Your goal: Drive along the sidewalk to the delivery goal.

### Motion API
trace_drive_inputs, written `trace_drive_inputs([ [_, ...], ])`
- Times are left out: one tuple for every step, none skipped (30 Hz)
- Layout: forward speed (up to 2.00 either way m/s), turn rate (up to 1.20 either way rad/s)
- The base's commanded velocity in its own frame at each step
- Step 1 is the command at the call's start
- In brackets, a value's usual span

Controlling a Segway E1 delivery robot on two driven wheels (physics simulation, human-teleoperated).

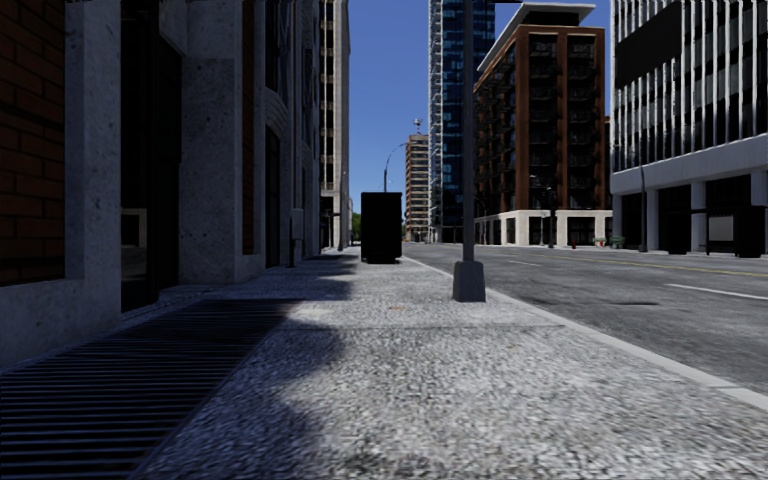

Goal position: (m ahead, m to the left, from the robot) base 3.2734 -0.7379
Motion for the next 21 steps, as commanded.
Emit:
trace_drive_inputs([
  [2.0,-0.19],
  [2.0,-0.19],
  [2.0,-0.19],
  [2.0,-0.19],
  [2.0,-0.19],
  [2.0,-0.22],
  [2.0,-0.25],
  [2.0,-0.25],
  [2.0,-0.26],
  [2.0,-0.26],
  [2.0,-0.26],
  [2.0,-0.26],
  [2.0,-0.26],
  [2.0,-0.26],
  [2.0,-0.27],
  [2.0,-0.27],
  [2.0,-0.27],
  [2.0,-0.27],
  [2.0,-0.27],
  [2.0,-0.27],
  [2.0,-0.27],
])
